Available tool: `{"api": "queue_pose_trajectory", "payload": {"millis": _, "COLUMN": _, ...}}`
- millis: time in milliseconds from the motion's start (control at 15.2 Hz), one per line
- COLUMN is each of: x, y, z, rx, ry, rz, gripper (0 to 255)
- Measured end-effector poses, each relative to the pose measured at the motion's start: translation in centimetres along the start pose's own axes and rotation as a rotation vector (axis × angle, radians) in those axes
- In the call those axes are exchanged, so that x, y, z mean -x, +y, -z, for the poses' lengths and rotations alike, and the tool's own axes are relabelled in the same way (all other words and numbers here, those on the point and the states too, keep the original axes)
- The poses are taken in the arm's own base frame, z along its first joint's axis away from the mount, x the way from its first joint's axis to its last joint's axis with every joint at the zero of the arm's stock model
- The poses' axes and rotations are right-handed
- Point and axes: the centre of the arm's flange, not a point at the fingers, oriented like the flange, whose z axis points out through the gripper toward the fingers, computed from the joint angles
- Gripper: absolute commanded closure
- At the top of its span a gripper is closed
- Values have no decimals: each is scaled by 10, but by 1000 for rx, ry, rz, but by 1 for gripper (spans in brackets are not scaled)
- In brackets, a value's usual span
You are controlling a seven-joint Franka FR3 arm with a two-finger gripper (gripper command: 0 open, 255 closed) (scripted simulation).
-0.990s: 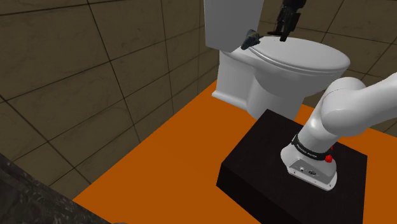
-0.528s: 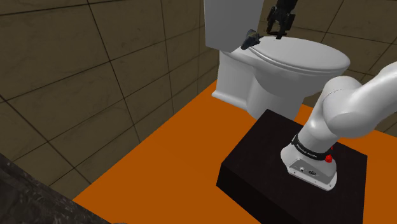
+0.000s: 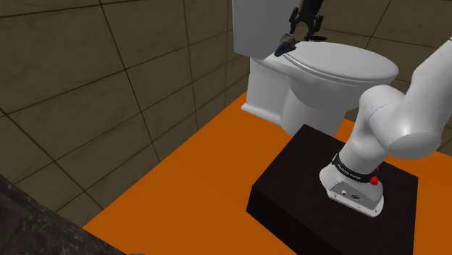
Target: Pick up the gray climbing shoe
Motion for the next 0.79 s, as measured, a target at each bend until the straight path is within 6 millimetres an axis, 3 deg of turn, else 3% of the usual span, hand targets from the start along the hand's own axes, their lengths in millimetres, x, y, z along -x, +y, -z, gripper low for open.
{"api": "queue_pose_trajectory", "payload": {"millis": 198, "x": 11, "y": 35, "z": -9, "rx": -15, "ry": 11, "rz": 125, "gripper": 0}}
{"api": "queue_pose_trajectory", "payload": {"millis": 396, "x": 11, "y": 60, "z": -14, "rx": 0, "ry": 23, "rz": 230, "gripper": 0}}
{"api": "queue_pose_trajectory", "payload": {"millis": 792, "x": 15, "y": 65, "z": -46, "rx": 3, "ry": 26, "rz": 251, "gripper": 0}}
